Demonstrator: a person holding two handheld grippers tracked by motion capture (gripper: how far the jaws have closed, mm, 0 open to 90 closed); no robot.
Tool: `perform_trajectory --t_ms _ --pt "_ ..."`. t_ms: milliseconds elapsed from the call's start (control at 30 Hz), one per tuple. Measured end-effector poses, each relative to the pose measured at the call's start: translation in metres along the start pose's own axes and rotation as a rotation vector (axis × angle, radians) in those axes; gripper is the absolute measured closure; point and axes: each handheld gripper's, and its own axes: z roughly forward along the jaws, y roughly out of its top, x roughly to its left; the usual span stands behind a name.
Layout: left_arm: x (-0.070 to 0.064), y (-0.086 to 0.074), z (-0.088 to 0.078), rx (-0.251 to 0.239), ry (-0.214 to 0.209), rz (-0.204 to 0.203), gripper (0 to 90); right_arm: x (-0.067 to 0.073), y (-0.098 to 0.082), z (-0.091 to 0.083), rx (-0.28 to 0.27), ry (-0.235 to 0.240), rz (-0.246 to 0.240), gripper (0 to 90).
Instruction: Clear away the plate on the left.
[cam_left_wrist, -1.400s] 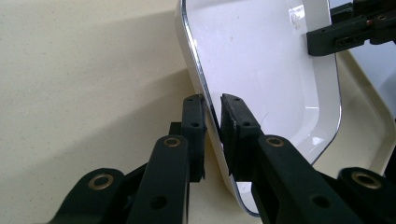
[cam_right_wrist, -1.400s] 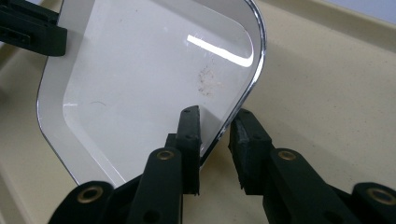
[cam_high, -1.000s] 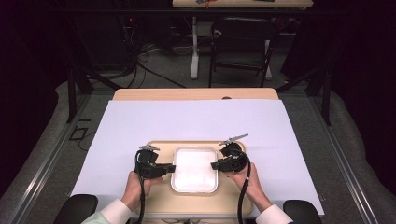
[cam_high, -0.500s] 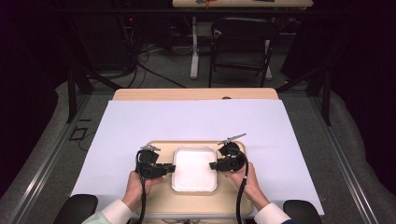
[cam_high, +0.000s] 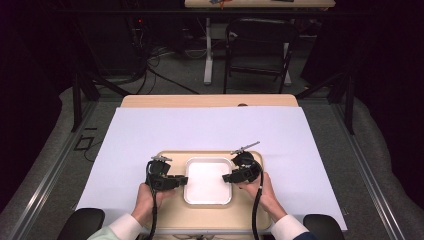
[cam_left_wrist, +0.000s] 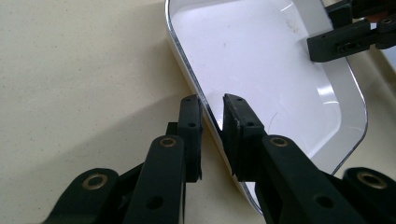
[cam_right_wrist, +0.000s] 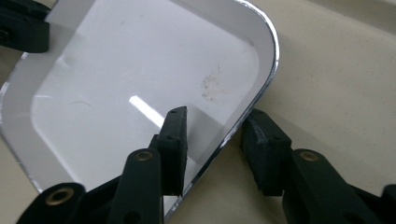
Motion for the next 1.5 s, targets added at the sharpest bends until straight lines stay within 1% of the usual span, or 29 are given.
perform_trajectory --t_ms 100,200,400,600,767,867,1133,1300,1367,1400,1433,1467,1500 --pt "0.0019 -0.0011 0.0022 0.005 0.006 -0.009 75.6 0.0003 0.0 0.001 0.003 0.001 -0.003 60.3" --pt "0.0023 -0.0013 0.0026 0.008 0.007 -0.009 75.5 -0.0003 -0.0003 0.0008 0.002 -0.002 -0.003 60.8" --pt "0.0024 -0.0018 0.0036 0.011 0.007 -0.009 75.3 0.0009 -0.0007 0.0013 -0.01 -0.036 -0.024 65.5" --pt "0.0027 -0.0027 0.0042 0.009 0.007 -0.014 74.2 0.0004 0.002 0.0036 -0.016 -0.057 -0.047 67.7" --pt "0.0028 -0.0025 0.0045 0.01 0.006 -0.01 73.9 0.0001 0.0031 0.0042 -0.015 -0.059 -0.049 68.3" --pt "0.0027 -0.002 0.0047 0.013 0.009 -0.005 73.9 0.0021 0.0029 0.0034 -0.006 -0.068 -0.045 68.1" --pt "0.0043 -0.0021 0.0056 0.0 0.009 -0.005 74.0 0.0029 0.0028 0.0036 -0.004 -0.07 -0.053 66.3" --pt "0.0044 -0.002 0.0051 0.0 0.009 0.0 73.6 0.0028 0.0027 0.0036 -0.005 -0.068 -0.056 65.6" --pt "0.0049 -0.0013 0.0033 -0.005 0.007 -0.007 67.8 0.0032 0.0029 0.0035 -0.003 -0.069 -0.056 60.2" --pt "0.0055 -0.0005 0.0015 -0.008 0.002 -0.011 64.2 0.0035 0.0029 0.0033 -0.001 -0.075 -0.058 55.7" --pt "0.0056 0.0 0.0006 -0.014 0.005 -0.009 61.1 0.004 0.0029 0.0032 -0.001 -0.08 -0.06 51.1" --pt "0.0052 0.0009 -0.0008 -0.016 0.008 -0.009 57.7 0.0044 0.0027 0.0029 0.001 -0.09 -0.062 45.4" --pt "0.005 0.0017 -0.0025 -0.019 0.011 -0.003 54.0 0.0052 0.0027 0.0024 -0.001 -0.112 -0.068 37.9"
